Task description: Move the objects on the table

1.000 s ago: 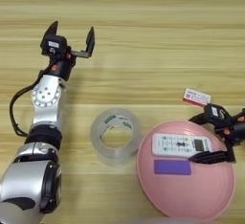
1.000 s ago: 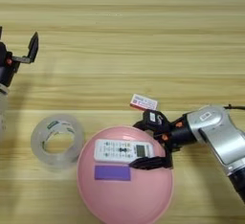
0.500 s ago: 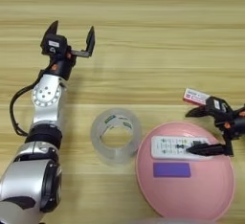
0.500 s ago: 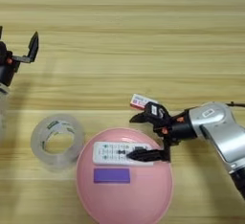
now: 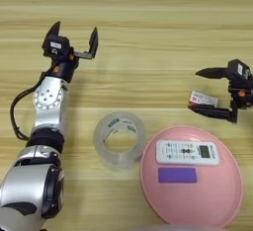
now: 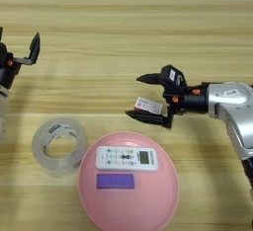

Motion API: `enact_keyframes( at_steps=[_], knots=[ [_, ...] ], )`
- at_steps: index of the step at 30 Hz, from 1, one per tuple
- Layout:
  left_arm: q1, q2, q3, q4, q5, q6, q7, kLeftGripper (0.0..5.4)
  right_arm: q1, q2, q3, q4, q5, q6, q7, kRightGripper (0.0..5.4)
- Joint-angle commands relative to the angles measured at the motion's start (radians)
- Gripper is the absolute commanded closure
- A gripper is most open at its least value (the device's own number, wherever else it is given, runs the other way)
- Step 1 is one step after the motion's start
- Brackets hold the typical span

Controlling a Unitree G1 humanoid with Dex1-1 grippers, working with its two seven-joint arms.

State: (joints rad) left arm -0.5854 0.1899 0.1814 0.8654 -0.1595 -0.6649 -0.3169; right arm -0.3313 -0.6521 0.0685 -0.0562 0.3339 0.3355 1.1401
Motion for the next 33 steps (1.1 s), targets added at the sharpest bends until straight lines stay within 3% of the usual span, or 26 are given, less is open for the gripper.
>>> enact_keyframes(
  at_steps=[1,6,17,22,25,33],
  knots=[
    [-0.014,0.013,-0.012,0.002,0.014,-0.005,-0.017,0.00,-0.026,0.027,-0.029,0.019,0.015,-0.027,-0.036,0.06],
    [-0.010,0.014,-0.016,-0.002,0.015,-0.005,-0.024,0.00,-0.040,0.065,-0.062,0.048,0.027,-0.051,-0.093,0.06],
    [-0.003,0.013,-0.019,-0.011,0.013,-0.009,-0.032,0.00,-0.057,0.195,-0.191,0.100,0.044,-0.164,-0.330,0.06],
    [0.001,0.012,-0.021,-0.015,0.013,-0.011,-0.035,0.00,-0.064,0.235,-0.223,0.163,0.009,-0.287,-0.423,0.06],
    [0.003,0.014,-0.022,-0.016,0.014,-0.013,-0.037,0.00,-0.075,0.263,-0.230,0.245,-0.046,-0.407,-0.497,0.06],
    [0.013,0.024,-0.026,-0.028,0.019,-0.020,-0.037,0.00,-0.127,0.330,-0.267,0.559,-0.116,-0.669,-0.650,0.06]
  ],
)
